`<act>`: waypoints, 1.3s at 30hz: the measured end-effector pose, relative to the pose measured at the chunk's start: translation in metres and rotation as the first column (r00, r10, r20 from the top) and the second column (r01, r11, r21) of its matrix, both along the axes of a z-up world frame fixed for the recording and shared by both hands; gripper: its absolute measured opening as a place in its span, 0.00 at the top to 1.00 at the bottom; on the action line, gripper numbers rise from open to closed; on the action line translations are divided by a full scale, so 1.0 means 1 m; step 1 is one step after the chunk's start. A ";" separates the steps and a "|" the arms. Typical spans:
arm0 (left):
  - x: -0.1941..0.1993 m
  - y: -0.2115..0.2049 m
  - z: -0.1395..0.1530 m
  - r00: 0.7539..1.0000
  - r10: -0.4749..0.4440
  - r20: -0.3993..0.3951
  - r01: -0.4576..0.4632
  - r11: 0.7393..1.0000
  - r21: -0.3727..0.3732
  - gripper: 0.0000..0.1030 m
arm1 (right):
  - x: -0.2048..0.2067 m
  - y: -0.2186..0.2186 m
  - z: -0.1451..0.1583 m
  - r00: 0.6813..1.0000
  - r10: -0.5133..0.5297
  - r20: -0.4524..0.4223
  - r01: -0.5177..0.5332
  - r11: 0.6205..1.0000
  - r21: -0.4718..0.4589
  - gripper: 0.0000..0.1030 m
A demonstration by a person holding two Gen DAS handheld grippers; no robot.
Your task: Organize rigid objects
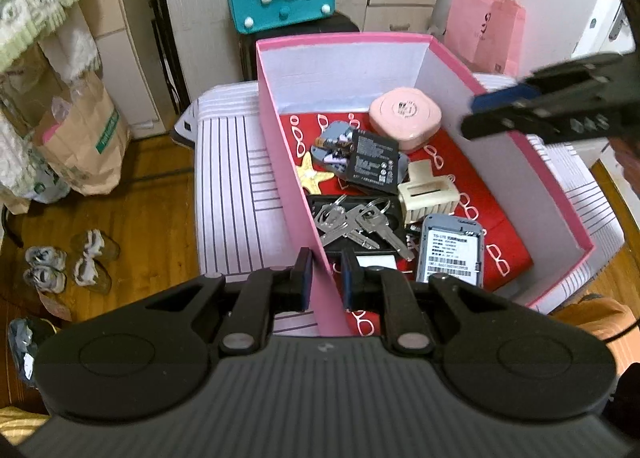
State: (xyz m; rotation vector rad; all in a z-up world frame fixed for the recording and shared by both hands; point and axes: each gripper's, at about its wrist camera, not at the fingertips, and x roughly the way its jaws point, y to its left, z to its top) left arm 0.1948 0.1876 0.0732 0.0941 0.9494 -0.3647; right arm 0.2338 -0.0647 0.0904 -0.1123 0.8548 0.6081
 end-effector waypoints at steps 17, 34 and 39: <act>-0.062 -0.022 0.046 0.993 0.057 0.099 -0.056 0.998 -0.007 0.85 | -0.060 -0.056 0.010 0.992 -0.123 -0.012 0.121 0.988 -0.097 0.28; -0.109 -0.060 0.058 0.981 0.062 0.181 -0.040 0.992 -0.122 0.59 | -0.142 -0.104 0.031 0.928 -0.359 0.103 0.359 0.933 0.024 0.17; -0.111 -0.071 0.047 0.981 0.098 0.167 -0.075 0.987 -0.141 0.45 | -0.151 -0.111 0.032 0.903 -0.413 0.119 0.419 0.907 -0.030 0.17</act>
